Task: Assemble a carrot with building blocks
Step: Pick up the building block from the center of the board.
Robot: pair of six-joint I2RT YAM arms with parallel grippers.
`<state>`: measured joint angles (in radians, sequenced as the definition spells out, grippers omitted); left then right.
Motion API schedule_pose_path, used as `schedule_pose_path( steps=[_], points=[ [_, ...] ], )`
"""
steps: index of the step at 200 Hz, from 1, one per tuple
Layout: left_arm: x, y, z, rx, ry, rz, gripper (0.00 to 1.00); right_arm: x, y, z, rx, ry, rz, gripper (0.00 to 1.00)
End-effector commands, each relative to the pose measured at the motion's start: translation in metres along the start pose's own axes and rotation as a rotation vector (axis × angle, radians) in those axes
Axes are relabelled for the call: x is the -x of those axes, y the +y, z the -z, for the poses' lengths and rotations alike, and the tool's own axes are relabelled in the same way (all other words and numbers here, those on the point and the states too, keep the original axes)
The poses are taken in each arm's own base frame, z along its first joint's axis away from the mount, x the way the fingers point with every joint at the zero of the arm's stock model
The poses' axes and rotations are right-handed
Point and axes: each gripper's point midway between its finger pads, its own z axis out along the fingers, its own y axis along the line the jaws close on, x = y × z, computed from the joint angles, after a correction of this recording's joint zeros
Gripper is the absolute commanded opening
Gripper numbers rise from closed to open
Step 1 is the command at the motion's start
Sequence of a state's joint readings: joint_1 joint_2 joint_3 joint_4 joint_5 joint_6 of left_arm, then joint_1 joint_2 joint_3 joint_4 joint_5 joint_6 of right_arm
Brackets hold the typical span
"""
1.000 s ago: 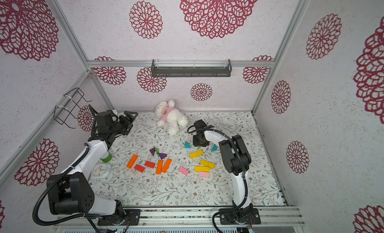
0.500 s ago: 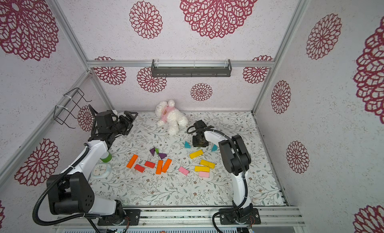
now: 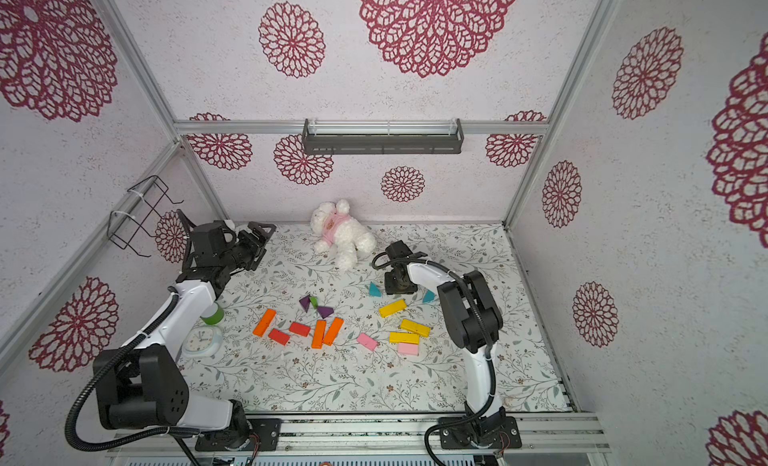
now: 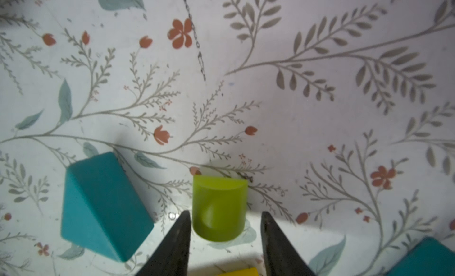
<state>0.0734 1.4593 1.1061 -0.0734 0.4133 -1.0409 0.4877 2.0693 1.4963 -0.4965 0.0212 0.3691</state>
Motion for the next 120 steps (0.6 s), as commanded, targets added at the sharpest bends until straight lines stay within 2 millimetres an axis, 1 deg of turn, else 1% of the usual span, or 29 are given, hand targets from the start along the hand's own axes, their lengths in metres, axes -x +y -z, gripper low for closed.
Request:
schedule_pose_path(
  steps=[1, 26, 49, 71, 94, 120],
  points=[
    [0.004, -0.01, 0.0, -0.021, -0.004, -0.008, 0.97, 0.002, -0.009, -0.001, -0.068, -0.005, 0.028, 0.42],
    [0.004, -0.01, 0.0, -0.023, -0.003, -0.005, 0.96, 0.002, -0.012, 0.003, -0.085, -0.018, 0.021, 0.36],
    [0.004, -0.01, 0.0, -0.023, -0.003, -0.005, 0.97, 0.002, -0.015, 0.006, -0.089, -0.02, -0.004, 0.34],
    [0.004, -0.011, 0.001, -0.023, -0.003, -0.005, 0.96, 0.001, -0.011, 0.009, -0.063, -0.015, -0.035, 0.34],
    [0.004, -0.011, 0.001, -0.024, -0.003, -0.004, 0.97, 0.0, -0.004, 0.014, -0.006, -0.01, -0.064, 0.37],
    [0.004, -0.012, 0.002, -0.027, -0.006, -0.007, 0.97, -0.002, -0.001, 0.017, 0.054, 0.0, -0.102, 0.4]
  ],
)
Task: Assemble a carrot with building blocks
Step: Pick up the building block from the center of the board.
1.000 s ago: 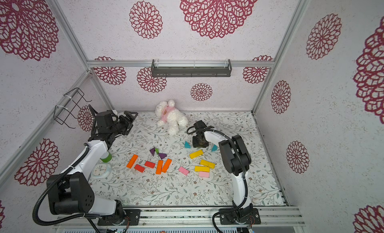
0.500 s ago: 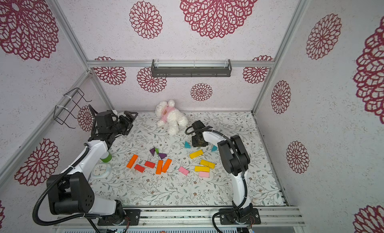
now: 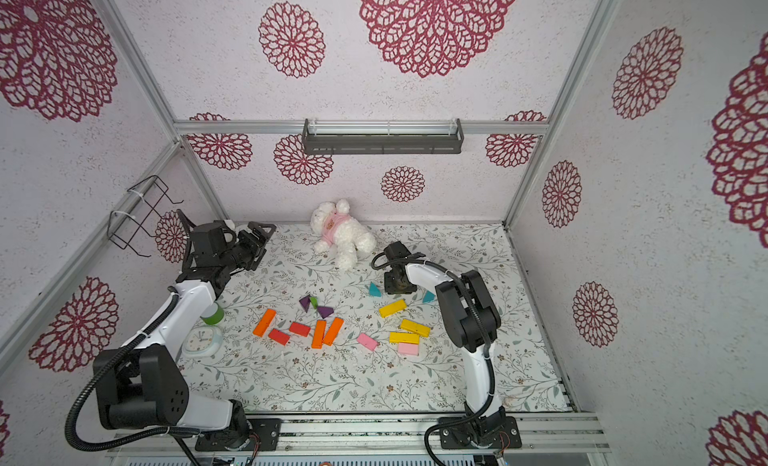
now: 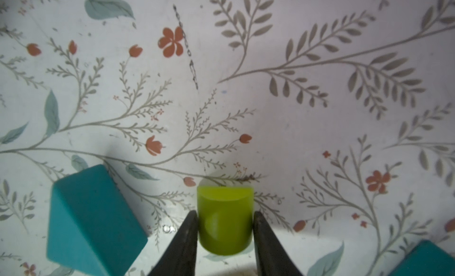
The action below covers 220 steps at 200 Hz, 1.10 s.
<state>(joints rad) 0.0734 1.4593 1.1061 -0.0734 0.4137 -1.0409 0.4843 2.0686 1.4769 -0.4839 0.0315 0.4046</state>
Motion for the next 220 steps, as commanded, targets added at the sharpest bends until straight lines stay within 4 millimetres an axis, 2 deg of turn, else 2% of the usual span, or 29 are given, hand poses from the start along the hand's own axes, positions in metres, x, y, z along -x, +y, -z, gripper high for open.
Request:
schedule_pose_path(
  steps=[1, 40, 79, 112, 137, 152, 171, 220],
  points=[
    [0.004, -0.012, 0.002, -0.027, -0.007, -0.007, 0.97, 0.001, 0.004, 0.02, 0.069, 0.0, -0.064, 0.4],
    [0.005, -0.014, 0.003, -0.029, -0.009, -0.007, 0.97, 0.0, 0.015, 0.03, 0.171, 0.001, -0.105, 0.44],
    [0.004, -0.014, 0.004, -0.032, -0.008, -0.008, 0.97, 0.003, 0.02, 0.049, 0.287, -0.017, -0.116, 0.43],
    [0.005, -0.014, 0.003, -0.031, -0.009, -0.008, 0.97, 0.008, 0.015, 0.059, 0.256, -0.047, 0.058, 0.42],
    [0.005, -0.014, 0.003, -0.029, -0.008, -0.009, 0.97, 0.009, -0.006, 0.052, 0.105, -0.048, 0.24, 0.5],
    [0.005, -0.015, 0.004, -0.031, -0.011, -0.013, 0.97, 0.002, -0.003, 0.048, 0.115, -0.02, 0.344, 0.57],
    [0.006, -0.013, 0.003, -0.026, -0.014, -0.013, 0.97, 0.001, -0.005, 0.047, 0.072, -0.014, 0.439, 0.64],
    [0.005, -0.011, 0.002, -0.023, -0.01, -0.014, 0.97, -0.009, -0.01, 0.027, 0.041, 0.083, 0.56, 0.67]
  ],
)
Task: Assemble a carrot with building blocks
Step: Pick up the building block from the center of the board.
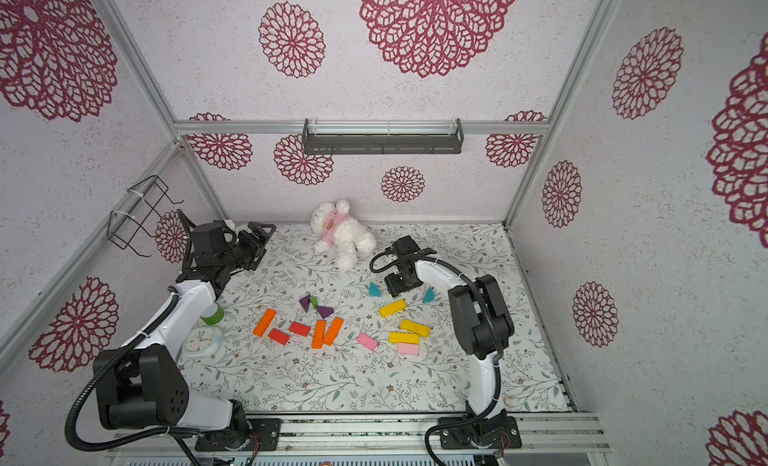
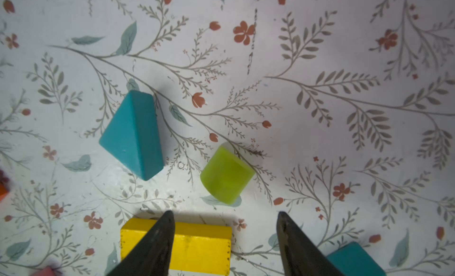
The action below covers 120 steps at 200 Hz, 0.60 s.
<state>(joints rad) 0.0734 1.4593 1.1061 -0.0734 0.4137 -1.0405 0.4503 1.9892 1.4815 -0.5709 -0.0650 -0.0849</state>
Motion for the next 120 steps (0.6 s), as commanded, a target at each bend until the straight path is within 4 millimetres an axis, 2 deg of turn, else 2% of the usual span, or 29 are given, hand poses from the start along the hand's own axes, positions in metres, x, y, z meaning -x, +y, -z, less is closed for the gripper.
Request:
schedule_pose_path(
  steps=[1, 77, 120],
  points=[
    [0.005, -0.011, 0.002, -0.023, -0.01, -0.012, 0.97, -0.011, -0.006, -0.006, -0.027, 0.079, 0.099, 0.67],
    [0.005, -0.011, 0.002, -0.022, -0.01, -0.014, 0.97, 0.008, -0.021, -0.02, -0.108, 0.036, 0.103, 0.6],
    [0.006, -0.01, 0.002, -0.019, -0.013, -0.015, 0.97, 0.015, -0.016, -0.033, -0.069, 0.041, 0.121, 0.58]
  ],
)
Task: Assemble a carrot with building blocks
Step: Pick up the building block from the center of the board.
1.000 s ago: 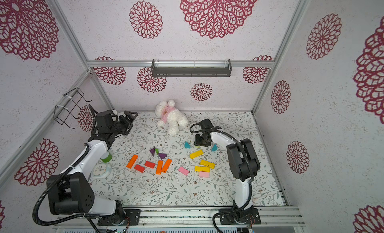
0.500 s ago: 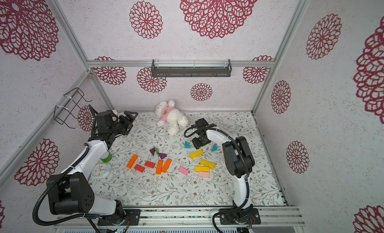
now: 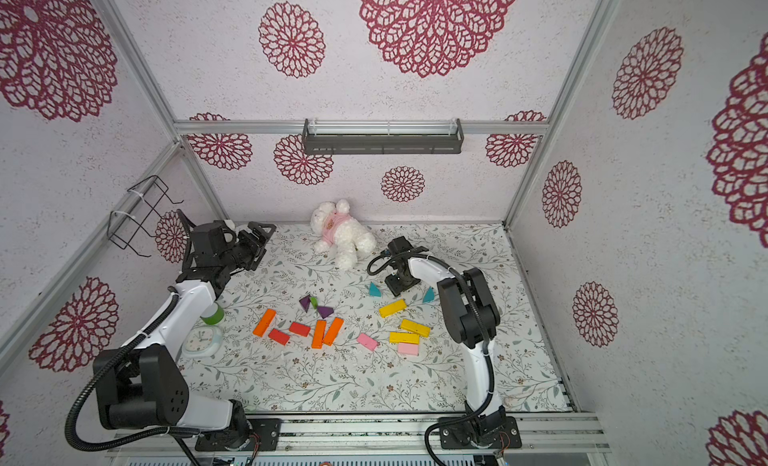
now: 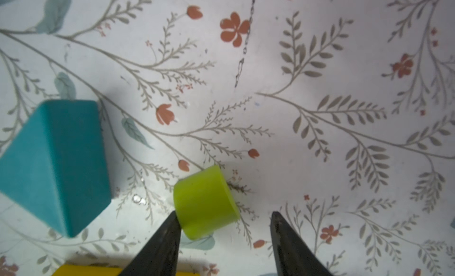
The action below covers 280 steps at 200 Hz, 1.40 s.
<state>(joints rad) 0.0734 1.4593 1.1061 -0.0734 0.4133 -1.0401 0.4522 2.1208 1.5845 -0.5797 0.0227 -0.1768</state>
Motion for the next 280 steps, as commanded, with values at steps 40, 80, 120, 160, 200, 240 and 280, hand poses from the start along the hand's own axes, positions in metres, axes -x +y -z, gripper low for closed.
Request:
schedule_pose_path(
  steps=[40, 80, 120, 160, 200, 240, 280],
  points=[
    [0.007, -0.011, 0.003, -0.021, -0.015, -0.017, 0.97, 0.008, 0.008, -0.001, 0.054, -0.024, -0.009, 0.47],
    [0.007, -0.011, 0.003, -0.021, -0.014, -0.014, 0.97, 0.005, 0.008, 0.009, 0.058, -0.064, -0.077, 0.34],
    [0.006, -0.01, 0.001, -0.021, -0.007, -0.01, 0.97, 0.01, 0.006, 0.022, 0.155, -0.131, -0.194, 0.3],
    [0.006, -0.011, 0.002, -0.024, -0.007, -0.011, 0.97, 0.012, 0.014, 0.034, 0.357, -0.176, -0.343, 0.29],
    [-0.003, -0.017, -0.005, -0.053, 0.037, -0.018, 0.97, 0.027, 0.019, 0.062, 0.56, -0.298, -0.456, 0.29],
    [-0.031, -0.036, -0.017, -0.117, 0.144, -0.07, 0.97, 0.048, 0.022, 0.097, 0.736, -0.434, -0.509, 0.29],
    [-0.078, -0.069, -0.022, -0.215, 0.245, -0.226, 0.97, 0.065, 0.035, 0.145, 0.912, -0.59, -0.488, 0.3]
  ],
)
